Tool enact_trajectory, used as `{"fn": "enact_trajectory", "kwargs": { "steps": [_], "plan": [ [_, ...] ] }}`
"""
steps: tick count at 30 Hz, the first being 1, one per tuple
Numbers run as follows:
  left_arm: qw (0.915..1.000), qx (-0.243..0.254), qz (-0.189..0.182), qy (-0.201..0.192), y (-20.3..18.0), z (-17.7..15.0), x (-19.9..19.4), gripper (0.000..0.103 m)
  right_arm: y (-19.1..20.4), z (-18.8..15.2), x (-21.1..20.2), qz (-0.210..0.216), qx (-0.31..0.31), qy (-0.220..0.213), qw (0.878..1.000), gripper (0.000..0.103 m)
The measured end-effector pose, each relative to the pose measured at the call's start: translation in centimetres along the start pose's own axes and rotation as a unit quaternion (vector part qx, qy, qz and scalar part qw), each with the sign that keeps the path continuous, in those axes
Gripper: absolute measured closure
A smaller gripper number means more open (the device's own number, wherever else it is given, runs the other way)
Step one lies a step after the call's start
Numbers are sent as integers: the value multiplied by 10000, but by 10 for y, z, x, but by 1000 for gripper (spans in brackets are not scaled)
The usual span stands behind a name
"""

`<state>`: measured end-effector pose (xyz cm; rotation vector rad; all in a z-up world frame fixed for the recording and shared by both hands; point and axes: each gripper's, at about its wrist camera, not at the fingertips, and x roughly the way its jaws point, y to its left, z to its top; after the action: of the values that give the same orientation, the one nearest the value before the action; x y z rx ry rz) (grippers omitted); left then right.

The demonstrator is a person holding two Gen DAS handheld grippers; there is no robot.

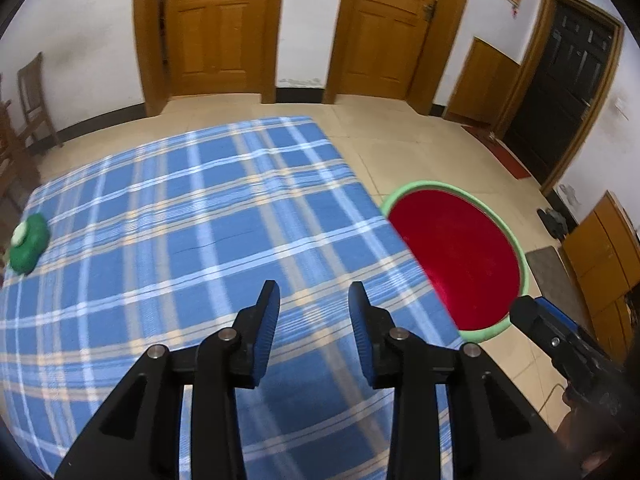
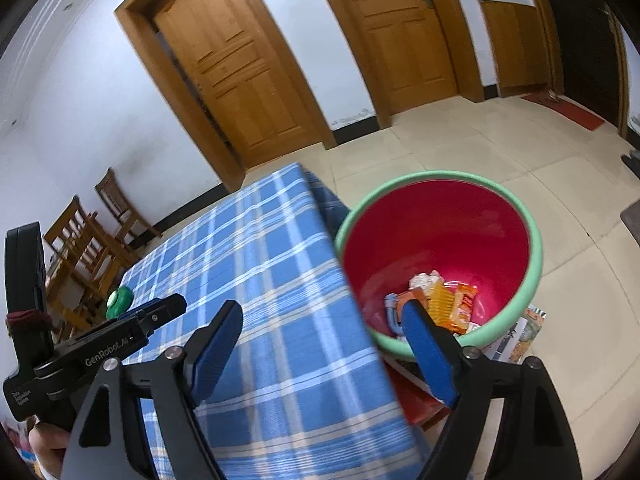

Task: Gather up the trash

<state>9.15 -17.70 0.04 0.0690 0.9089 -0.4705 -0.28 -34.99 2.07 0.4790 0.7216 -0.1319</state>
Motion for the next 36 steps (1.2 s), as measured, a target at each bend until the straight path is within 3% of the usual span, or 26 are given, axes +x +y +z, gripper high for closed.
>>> {"fn": "enact_trajectory", "kwargs": {
  "steps": [17, 36],
  "plan": [
    [9945, -685, 722, -331, 75, -38, -58, 55, 71, -29, -7, 174, -729, 23, 9972, 0],
    [9839, -1138, 1297, -467, 108, -66, -88, 55, 90, -45, -7, 96, -901, 103, 9958, 0]
  ]
}}
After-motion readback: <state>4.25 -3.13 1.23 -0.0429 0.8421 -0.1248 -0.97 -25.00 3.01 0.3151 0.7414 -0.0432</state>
